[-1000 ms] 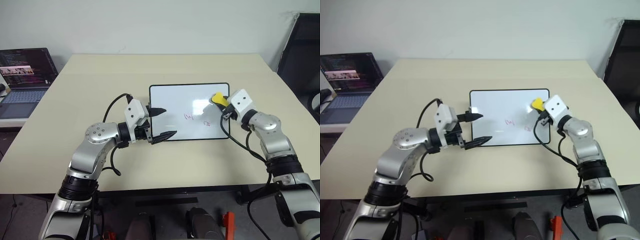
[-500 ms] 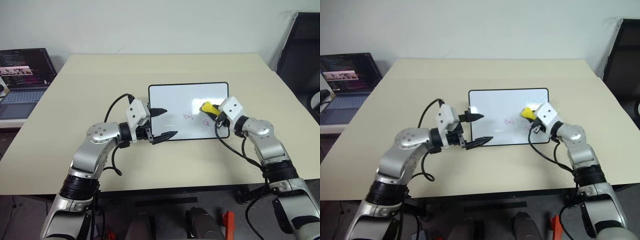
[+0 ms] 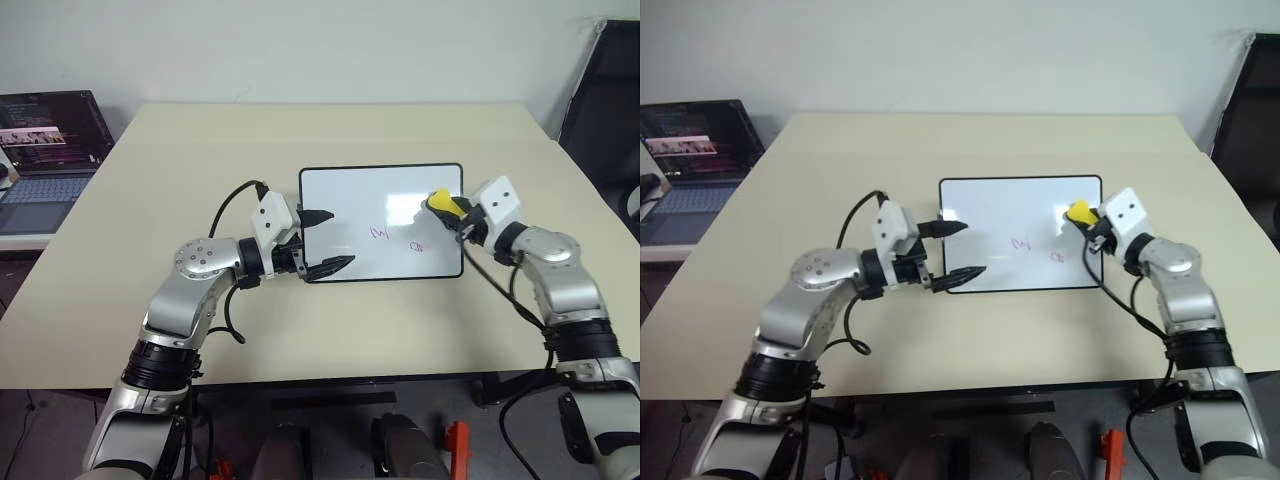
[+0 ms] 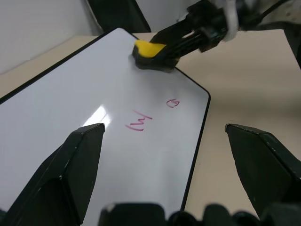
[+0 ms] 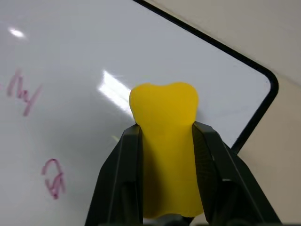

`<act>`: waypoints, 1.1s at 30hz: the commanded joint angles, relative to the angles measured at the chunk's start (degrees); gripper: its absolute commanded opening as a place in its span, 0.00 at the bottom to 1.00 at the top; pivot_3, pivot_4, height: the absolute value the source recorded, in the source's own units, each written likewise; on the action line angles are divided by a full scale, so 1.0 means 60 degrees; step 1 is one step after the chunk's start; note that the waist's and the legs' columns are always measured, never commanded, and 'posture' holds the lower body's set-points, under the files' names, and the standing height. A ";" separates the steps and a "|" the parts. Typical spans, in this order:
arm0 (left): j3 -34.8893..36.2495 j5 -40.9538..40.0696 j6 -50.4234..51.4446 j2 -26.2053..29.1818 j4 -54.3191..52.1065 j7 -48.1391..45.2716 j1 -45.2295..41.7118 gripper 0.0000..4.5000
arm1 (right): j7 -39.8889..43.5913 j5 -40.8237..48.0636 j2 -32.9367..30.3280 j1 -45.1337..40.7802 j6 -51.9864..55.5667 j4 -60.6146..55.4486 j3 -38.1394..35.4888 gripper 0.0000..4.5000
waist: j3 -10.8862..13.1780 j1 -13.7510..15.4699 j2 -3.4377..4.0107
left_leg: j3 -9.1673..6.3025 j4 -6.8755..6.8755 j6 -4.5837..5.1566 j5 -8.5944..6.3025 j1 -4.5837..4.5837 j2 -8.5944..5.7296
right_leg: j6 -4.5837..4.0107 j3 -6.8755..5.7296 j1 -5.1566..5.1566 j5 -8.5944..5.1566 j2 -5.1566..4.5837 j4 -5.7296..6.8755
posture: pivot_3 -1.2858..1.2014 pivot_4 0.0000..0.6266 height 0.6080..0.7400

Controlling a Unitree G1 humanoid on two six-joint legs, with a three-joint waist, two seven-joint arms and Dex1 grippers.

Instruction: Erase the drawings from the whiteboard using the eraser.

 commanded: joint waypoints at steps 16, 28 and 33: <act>0.0937 -0.0622 0.0498 0.1526 -0.0531 -0.0796 -0.0111 1.00 | 0.2409 0.1487 -0.3350 0.2009 0.1352 -0.2255 -0.1811 0.24 | 0.0004 0.0285 0.0000 | -0.0008 0.0039 0.0010 -0.0045 -0.0103 0.0000 | -0.0017 -0.0034 -0.0069 0.0002 -0.0005 -0.0026 | 0.52 0.24 1.00; 0.0879 -0.0562 0.0454 0.1326 -0.0557 -0.0703 -0.0132 1.00 | 0.2021 0.1255 -0.2909 0.1365 0.1200 -0.1851 -0.1407 0.24 | 0.0004 0.0301 0.0000 | -0.0008 0.0045 0.0010 -0.0045 -0.0108 -0.0001 | -0.0016 -0.0032 -0.0066 0.0004 -0.0006 -0.0026 | 0.52 0.24 1.00; 0.0865 -0.0574 0.0457 0.1295 -0.0590 -0.0694 -0.0082 1.00 | 0.2054 0.1265 -0.2855 0.1298 0.1194 -0.1844 -0.1313 0.24 | 0.0004 0.0300 0.0001 | -0.0010 0.0049 0.0010 -0.0045 -0.0106 0.0000 | -0.0017 -0.0033 -0.0066 0.0004 -0.0006 -0.0018 | 0.52 0.24 1.00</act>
